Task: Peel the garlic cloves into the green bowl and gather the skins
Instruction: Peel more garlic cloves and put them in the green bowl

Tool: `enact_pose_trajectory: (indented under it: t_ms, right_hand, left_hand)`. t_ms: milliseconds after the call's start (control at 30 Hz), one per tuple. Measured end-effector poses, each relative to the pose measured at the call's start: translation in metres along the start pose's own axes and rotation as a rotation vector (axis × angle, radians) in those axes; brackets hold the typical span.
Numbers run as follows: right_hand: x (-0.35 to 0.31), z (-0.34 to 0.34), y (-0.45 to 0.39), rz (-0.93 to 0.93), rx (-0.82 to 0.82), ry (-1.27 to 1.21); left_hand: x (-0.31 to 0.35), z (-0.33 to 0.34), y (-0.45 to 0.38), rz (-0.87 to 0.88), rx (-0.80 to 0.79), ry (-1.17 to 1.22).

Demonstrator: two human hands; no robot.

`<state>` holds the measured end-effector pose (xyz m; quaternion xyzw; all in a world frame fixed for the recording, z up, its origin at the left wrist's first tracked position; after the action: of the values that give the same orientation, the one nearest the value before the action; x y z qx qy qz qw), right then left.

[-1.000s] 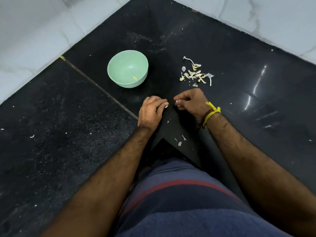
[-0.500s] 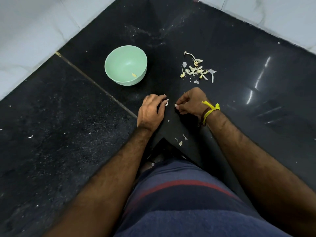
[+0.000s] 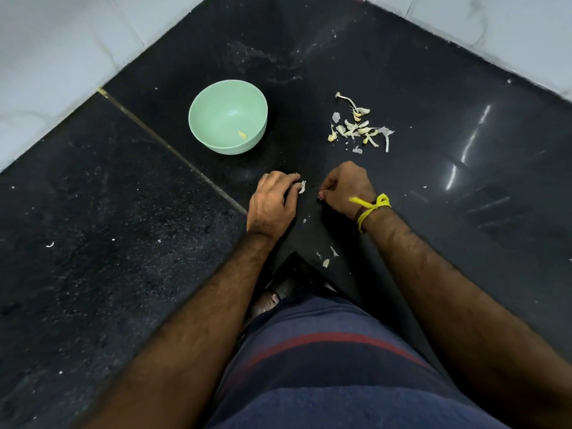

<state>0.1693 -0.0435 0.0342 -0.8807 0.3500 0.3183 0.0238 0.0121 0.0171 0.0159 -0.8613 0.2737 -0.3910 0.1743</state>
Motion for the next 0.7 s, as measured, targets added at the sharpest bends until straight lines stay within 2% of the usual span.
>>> enact_pose_trajectory:
  t_ms: [100,433,700]
  right_hand:
    - [-0.003,-0.001,0.0,-0.04,0.019,0.075]
    - [0.003,-0.008,-0.01,-0.058,-0.108,0.004]
    - [-0.002,-0.007,-0.01,-0.073,-0.055,0.045]
  left_hand:
    - [-0.002,0.0,-0.001,-0.039,0.0,-0.005]
    - [-0.002,0.002,-0.001,-0.079,-0.032,-0.013]
    - [0.0,0.0,-0.001,-0.087,-0.012,-0.03]
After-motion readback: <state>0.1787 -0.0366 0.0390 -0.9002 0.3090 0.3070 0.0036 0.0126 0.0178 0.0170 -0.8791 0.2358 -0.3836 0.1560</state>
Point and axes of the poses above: each hand's wrist, its own y-axis away from the middle knuckle, its own z-axis out of the palm, x = y × z, the point moved 6 cm from there along -y, towards the middle knuckle, and after that the axes turned 15 degrees about x, right-handed, at the moved point
